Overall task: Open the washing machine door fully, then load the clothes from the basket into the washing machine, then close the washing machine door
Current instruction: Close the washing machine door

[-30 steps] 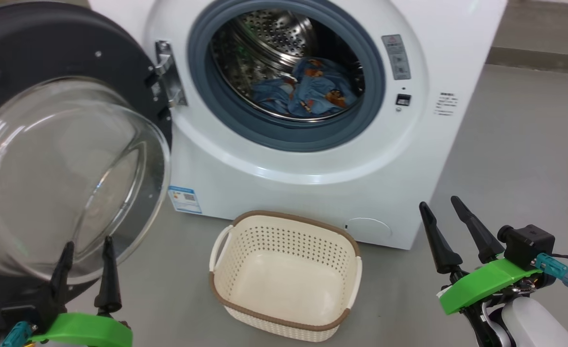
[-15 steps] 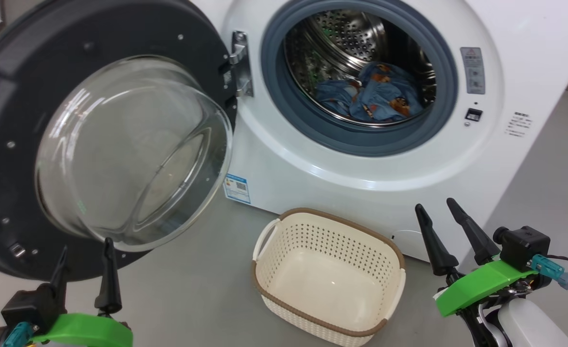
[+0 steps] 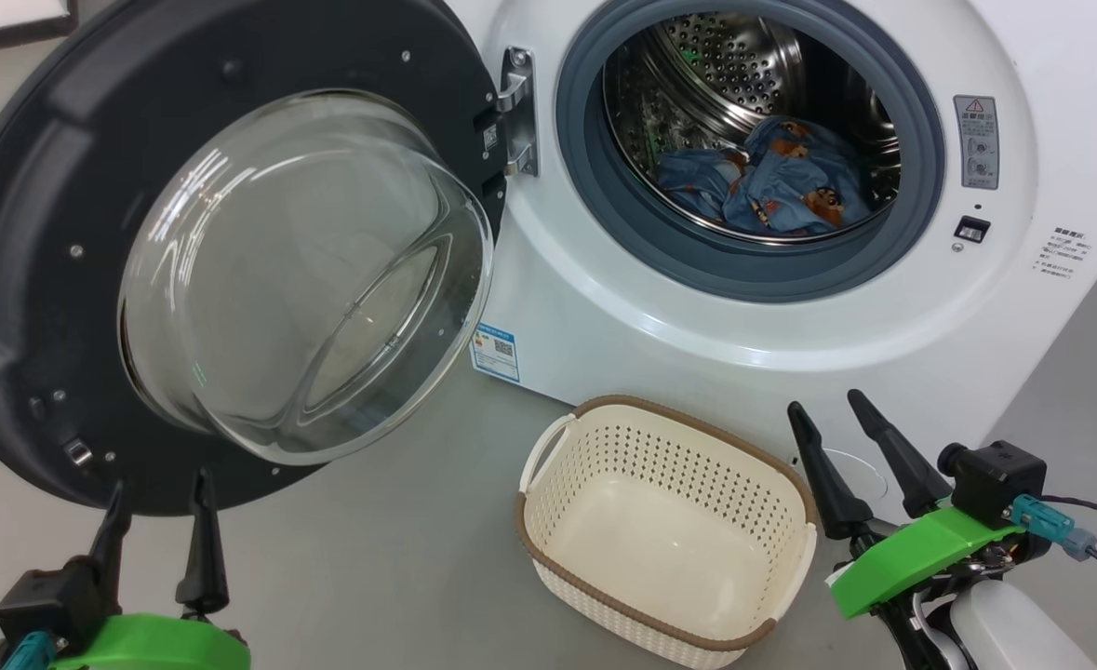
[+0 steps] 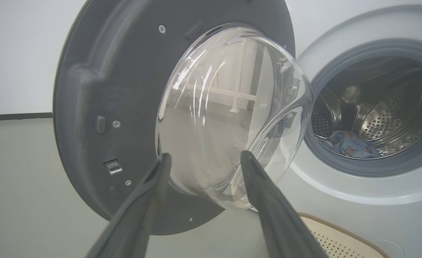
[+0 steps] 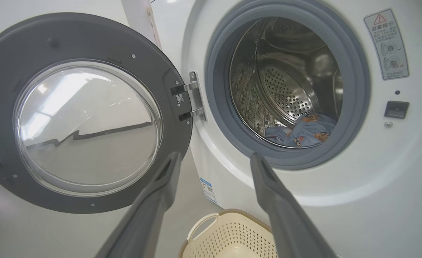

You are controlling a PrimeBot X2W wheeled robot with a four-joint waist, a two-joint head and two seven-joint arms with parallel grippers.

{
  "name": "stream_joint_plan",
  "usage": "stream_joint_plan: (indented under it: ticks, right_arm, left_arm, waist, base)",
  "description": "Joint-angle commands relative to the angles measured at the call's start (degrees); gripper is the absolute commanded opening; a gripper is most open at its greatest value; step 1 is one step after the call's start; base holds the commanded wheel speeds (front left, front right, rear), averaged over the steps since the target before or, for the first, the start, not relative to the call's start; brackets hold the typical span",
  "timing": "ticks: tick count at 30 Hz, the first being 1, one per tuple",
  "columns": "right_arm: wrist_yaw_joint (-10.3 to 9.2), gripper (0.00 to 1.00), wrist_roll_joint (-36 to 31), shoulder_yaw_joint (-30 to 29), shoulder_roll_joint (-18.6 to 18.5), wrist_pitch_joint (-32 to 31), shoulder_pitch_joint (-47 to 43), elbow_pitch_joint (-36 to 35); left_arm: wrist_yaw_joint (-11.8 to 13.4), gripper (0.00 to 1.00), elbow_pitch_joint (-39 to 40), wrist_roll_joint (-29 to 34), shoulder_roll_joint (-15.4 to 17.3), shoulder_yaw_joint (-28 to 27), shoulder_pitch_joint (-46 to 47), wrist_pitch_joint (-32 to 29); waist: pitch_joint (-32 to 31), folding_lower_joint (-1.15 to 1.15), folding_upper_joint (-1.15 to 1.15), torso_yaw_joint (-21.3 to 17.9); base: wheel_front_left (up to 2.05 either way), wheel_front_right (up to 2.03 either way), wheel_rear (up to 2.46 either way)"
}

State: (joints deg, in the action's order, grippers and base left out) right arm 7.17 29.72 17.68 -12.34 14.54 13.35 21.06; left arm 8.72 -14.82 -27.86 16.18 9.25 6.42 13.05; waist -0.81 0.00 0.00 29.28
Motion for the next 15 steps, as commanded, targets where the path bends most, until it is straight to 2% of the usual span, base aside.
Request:
stream_joint_plan:
  ticks: [1,15]
  right_arm:
    - [0.32,1.00,0.9,1.1,-0.3,0.5,1.9,-1.1]
    - [0.32,1.00,1.3,1.5,-0.7,0.5,1.9,-0.9]
  left_arm:
    - [0.4,1.00,1.8,-0.2,1.5,-2.2,1.0,0.2]
    - [0.7,1.00,1.9,-0.6,1.6,-2.0,0.8,0.5]
  waist:
    - [0.0,0.00,0.00,0.0]
    - [-0.1,0.00,0.00,-0.2]
  base:
    - [0.00,0.00,0.00]
    - [0.00,0.00,0.00]
